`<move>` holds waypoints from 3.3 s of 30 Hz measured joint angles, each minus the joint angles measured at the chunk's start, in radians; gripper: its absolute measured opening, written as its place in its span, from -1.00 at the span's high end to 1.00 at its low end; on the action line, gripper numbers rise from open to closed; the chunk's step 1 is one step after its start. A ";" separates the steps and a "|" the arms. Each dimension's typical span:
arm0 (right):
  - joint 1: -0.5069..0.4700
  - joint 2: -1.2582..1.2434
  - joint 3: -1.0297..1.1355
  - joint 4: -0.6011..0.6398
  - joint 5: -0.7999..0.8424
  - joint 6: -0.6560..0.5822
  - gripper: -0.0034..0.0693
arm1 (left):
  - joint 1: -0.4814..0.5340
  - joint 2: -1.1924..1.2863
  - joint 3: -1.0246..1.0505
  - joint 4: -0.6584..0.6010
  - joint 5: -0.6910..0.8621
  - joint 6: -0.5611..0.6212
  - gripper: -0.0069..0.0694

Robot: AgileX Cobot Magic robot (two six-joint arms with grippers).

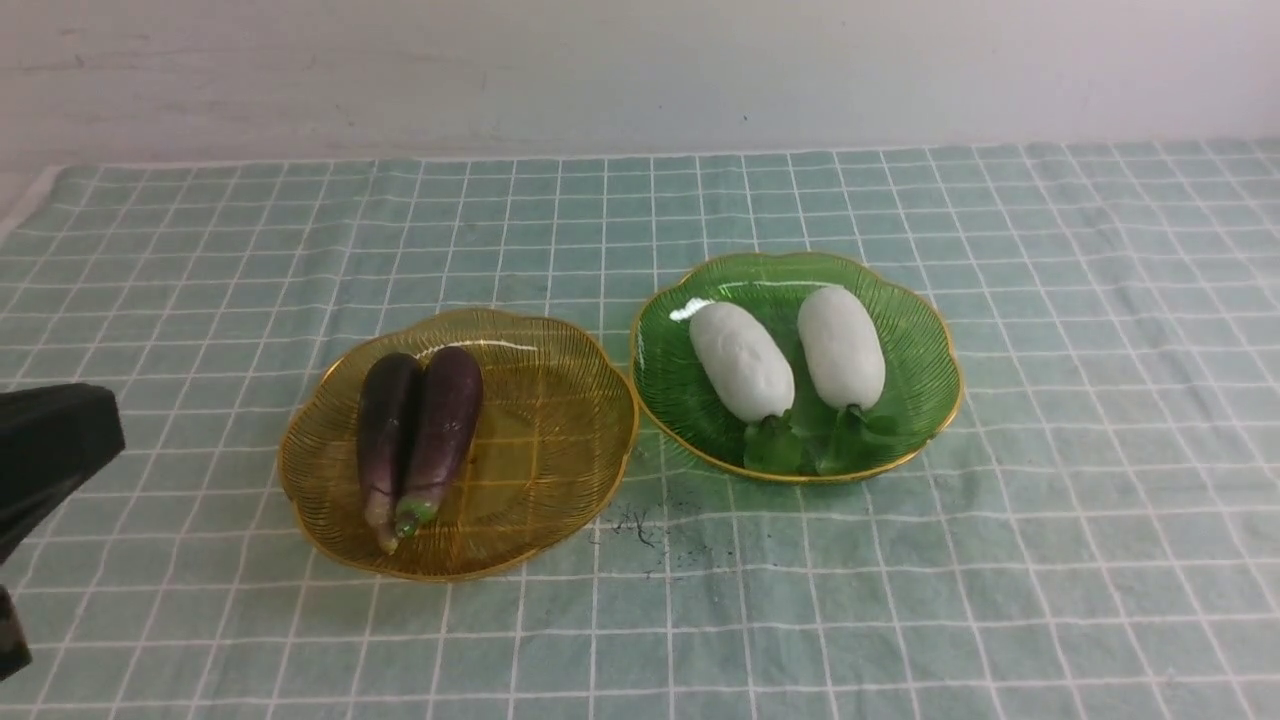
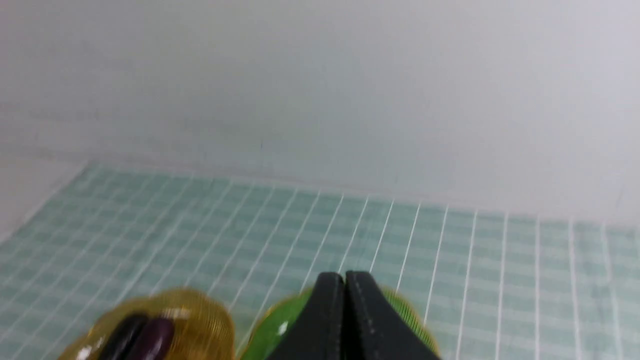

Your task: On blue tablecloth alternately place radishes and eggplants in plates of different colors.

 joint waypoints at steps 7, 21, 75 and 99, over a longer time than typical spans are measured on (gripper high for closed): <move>0.000 -0.656 0.660 0.021 -0.617 -0.041 0.94 | 0.000 0.000 0.056 -0.016 -0.036 0.004 0.84; 0.000 -0.933 0.878 0.042 -0.670 -0.078 0.94 | 0.000 -0.159 0.200 -0.015 -0.087 0.023 0.84; 0.000 -0.933 0.880 0.038 -0.652 -0.079 0.94 | 0.247 -0.533 0.791 0.187 -0.265 0.049 0.84; -0.056 -0.933 0.992 -0.146 -0.573 -0.156 0.94 | 0.247 -0.533 0.791 0.187 -0.267 0.049 0.84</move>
